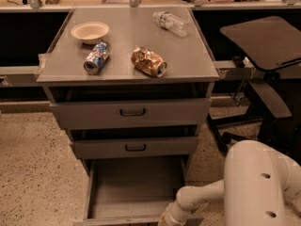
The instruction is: Close bottom drawer
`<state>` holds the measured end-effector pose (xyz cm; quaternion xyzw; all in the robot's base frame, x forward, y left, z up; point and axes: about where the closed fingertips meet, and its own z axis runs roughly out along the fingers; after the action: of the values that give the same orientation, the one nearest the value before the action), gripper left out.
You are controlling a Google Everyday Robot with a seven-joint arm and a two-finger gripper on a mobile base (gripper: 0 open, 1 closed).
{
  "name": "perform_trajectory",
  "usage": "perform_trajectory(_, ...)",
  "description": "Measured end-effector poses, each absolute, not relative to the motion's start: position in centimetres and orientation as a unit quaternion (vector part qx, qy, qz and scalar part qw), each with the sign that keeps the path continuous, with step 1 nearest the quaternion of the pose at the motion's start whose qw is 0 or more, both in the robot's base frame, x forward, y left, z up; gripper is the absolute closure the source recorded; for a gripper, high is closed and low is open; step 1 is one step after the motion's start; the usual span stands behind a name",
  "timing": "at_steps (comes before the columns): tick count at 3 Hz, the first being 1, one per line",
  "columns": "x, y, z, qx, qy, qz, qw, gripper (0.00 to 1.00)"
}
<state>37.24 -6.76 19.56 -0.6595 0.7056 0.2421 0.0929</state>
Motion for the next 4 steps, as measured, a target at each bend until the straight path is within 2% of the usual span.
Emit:
perform_trajectory(1,37.01,-7.17,18.49,-0.664,0.713,0.202,0.1,0.97)
perform_trajectory(2,37.72,-6.86,18.51,-0.661,0.715,0.2,0.112,0.67)
perform_trajectory(4,37.72,-6.86,18.51,-0.661,0.715,0.2,0.112,0.2)
